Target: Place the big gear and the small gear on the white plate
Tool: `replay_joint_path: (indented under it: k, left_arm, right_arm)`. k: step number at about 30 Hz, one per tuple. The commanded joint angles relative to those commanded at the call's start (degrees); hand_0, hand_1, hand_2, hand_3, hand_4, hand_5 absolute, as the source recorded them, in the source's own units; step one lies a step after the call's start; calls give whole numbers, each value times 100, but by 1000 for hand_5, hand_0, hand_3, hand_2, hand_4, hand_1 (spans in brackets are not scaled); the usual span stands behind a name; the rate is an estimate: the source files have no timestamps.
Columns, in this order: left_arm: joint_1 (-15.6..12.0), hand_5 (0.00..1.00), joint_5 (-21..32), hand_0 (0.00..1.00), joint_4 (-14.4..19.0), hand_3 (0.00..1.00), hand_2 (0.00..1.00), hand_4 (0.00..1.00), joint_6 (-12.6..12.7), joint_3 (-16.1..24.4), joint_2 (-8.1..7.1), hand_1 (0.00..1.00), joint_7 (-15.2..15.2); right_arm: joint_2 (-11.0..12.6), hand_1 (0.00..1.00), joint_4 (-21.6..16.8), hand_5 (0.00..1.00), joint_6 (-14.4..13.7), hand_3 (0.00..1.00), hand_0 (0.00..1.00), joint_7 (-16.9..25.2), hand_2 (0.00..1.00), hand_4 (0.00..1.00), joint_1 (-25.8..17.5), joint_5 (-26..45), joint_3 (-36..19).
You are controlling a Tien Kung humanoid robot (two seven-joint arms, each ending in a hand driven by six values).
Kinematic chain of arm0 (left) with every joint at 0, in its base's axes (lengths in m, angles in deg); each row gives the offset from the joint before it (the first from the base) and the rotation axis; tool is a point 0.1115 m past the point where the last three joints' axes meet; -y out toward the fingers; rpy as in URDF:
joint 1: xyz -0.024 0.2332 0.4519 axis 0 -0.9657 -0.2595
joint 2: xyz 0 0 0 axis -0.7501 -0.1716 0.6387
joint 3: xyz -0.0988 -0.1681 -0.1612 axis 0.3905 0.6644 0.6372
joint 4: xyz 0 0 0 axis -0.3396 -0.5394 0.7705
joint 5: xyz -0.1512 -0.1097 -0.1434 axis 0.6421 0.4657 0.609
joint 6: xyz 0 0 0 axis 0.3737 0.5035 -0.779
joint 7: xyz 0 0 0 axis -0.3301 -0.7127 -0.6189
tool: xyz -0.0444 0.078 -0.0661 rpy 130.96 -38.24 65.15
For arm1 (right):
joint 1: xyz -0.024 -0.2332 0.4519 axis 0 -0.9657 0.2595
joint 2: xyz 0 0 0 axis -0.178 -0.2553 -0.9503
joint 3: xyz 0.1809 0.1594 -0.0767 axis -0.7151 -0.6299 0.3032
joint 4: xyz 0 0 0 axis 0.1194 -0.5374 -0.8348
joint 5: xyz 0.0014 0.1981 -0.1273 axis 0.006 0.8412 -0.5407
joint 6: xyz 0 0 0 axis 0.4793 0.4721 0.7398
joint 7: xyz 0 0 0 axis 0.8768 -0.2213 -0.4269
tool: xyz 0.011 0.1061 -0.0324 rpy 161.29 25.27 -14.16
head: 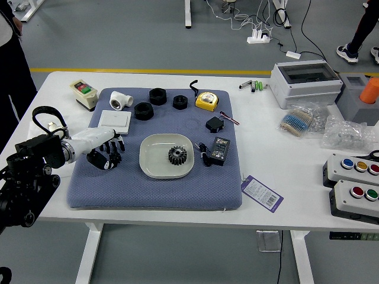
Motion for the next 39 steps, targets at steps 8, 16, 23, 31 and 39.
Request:
replay_joint_path:
  k: [8, 16, 23, 31, 39]
  left_arm:
    - [2, 2, 0, 285, 8, 473, 373, 515, -11, -49, -4, 303, -38]
    - [-3, 2, 0, 280, 166, 462, 356, 492, -63, -9, -22, 296, -50]
    - [41, 2, 0, 279, 608, 465, 358, 496, -102, -6, -31, 293, -93]
    - [230, 2, 25, 279, 1075, 457, 352, 470, 7, -409, 58, 284, -88]
    - [576, 2, 173, 282, 659, 484, 366, 521, 334, -973, 383, 294, -64]
  right_arm:
    - [1, 724, 0, 661, 1, 617, 712, -1, 784, 816, 1, 4, 15]
    - [1, 723, 0, 661, -1, 617, 712, 0, 785, 816, -1, 7, 9]
    - [2, 724, -1, 660, 0, 616, 711, 1, 784, 815, -2, 3, 13]
    - [5, 723, -4, 660, -5, 614, 711, 11, 784, 814, 0, 12, 6]
    - [14, 722, -9, 660, -13, 614, 710, 26, 784, 814, 14, 35, 27]
